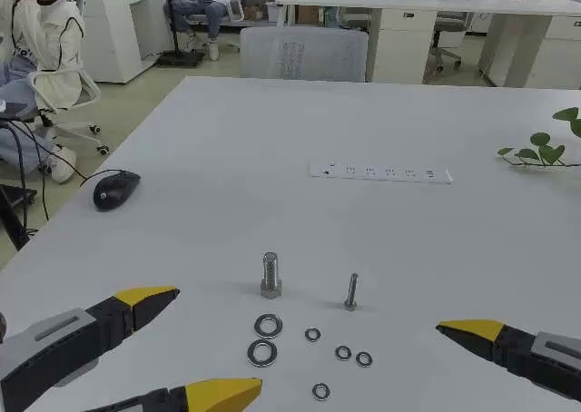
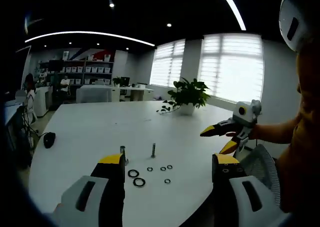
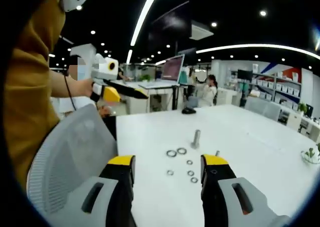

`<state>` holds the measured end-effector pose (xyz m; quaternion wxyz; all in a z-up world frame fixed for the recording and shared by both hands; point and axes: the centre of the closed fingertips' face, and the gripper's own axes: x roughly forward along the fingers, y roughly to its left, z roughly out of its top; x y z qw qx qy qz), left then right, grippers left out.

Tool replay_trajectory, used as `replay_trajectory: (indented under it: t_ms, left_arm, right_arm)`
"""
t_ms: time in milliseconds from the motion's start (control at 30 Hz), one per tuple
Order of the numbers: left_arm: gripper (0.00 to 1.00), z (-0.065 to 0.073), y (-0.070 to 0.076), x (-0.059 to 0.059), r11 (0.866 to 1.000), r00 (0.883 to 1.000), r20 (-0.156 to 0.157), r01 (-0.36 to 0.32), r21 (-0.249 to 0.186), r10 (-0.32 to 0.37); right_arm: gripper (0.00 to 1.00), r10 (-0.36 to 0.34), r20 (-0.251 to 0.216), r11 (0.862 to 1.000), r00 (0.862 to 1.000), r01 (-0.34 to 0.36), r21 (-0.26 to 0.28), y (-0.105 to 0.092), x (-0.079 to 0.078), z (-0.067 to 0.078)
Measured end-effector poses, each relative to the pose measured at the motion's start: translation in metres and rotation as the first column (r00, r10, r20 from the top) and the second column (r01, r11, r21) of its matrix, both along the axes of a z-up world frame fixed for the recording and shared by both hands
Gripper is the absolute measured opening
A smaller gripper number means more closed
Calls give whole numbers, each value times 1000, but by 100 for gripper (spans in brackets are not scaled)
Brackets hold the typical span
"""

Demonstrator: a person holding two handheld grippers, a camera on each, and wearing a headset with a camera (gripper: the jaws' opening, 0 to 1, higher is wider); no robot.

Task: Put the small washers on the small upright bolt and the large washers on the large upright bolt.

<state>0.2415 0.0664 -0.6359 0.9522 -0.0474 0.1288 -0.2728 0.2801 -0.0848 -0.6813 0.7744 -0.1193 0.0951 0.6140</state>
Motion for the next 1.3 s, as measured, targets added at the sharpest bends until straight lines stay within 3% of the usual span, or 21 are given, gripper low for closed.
replay_trajectory:
  t_ms: [633, 1067, 1300]
  left_arm:
    - [70, 2, -3, -2, 1000, 1000, 9, 11, 9, -12]
    - [70, -3, -4, -2, 1000, 1000, -7, 22, 9, -22]
    - [70, -7, -4, -1, 1000, 999, -20, 25, 7, -25]
  right_arm:
    - [54, -4, 12, 1000, 1000, 4, -1, -1, -4, 3]
    - [53, -1, -7, 1000, 1000, 1, -15, 0, -3, -6]
    - [53, 8, -6, 999, 1000, -8, -32, 1, 7, -9]
